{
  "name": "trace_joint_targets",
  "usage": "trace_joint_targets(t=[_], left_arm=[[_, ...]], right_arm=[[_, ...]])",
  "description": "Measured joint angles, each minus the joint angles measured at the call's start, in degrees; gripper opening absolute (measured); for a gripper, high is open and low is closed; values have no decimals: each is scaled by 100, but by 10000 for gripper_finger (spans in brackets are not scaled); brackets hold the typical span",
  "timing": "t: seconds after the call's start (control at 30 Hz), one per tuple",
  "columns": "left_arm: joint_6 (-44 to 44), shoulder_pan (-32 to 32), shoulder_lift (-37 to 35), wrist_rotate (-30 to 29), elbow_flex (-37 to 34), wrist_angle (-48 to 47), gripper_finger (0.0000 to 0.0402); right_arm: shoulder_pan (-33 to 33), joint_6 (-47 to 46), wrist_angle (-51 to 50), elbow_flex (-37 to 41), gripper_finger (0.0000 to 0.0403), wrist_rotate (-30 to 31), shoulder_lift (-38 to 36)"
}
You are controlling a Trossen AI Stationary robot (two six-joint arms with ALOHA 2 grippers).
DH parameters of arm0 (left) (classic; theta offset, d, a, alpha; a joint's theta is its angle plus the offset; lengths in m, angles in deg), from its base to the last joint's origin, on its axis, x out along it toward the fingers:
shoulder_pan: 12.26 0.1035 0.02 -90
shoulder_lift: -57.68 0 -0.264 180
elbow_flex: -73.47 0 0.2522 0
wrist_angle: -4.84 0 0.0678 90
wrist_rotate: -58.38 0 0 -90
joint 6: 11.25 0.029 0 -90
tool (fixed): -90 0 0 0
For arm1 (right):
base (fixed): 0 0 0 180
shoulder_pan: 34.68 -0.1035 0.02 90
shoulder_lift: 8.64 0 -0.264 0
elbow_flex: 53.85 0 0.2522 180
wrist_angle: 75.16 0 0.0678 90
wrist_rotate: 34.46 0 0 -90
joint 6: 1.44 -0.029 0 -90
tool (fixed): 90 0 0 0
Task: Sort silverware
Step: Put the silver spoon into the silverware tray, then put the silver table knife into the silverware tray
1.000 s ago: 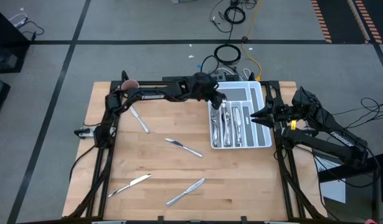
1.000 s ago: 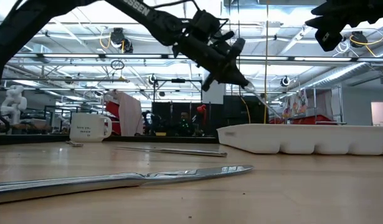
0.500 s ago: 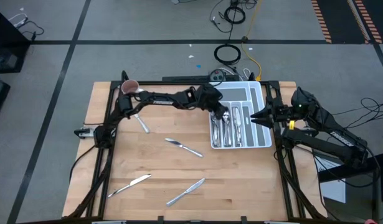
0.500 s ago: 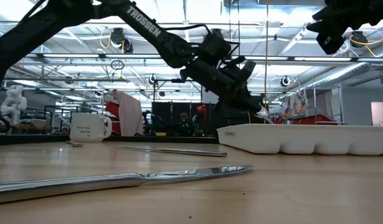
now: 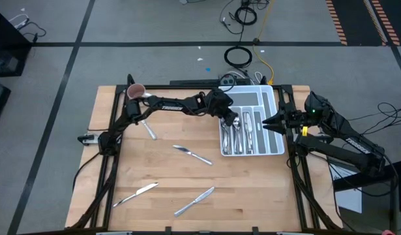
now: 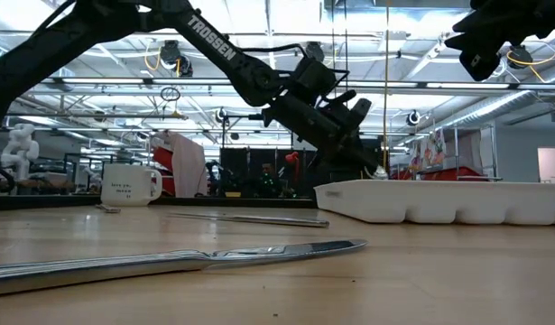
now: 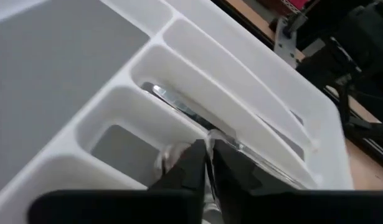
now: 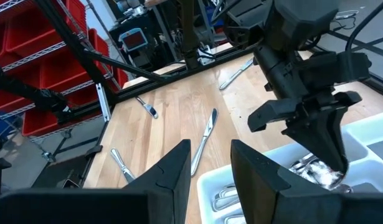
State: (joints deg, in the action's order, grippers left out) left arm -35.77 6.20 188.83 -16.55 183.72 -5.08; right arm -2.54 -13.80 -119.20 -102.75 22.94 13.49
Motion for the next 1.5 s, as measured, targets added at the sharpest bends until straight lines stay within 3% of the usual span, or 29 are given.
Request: trace_joint_targets(t=[0.4, 0.67, 0.8, 0.93, 1.13, 1.3, 1.5], left_arm=[[294, 0, -1, -402, 35, 33, 121], [552, 76, -316, -525, 813, -551, 163], [1172, 18, -815, -647, 1397, -2103, 163], [1534, -111, -1474, -1492, 1626, -4050, 163], [1202, -644, -2417, -2264, 1611, -6866, 163], [394, -1474, -3319, -3058, 1602, -7384, 163], [-665, -2459, -4313, -4355, 1606, -7383, 163]], right_arm=[[0, 0, 0, 0, 105, -4, 0], [0, -26, 0, 0, 105, -26, 0], [0, -25, -2, 0, 105, -26, 0], [0, -11, -4, 0, 105, 20, 0], [-47, -432, -353, 0, 105, 863, 233], [-429, -279, 61, 42, 105, 866, 1198], [-1507, -154, 2215, 1, 105, 887, 2857]])
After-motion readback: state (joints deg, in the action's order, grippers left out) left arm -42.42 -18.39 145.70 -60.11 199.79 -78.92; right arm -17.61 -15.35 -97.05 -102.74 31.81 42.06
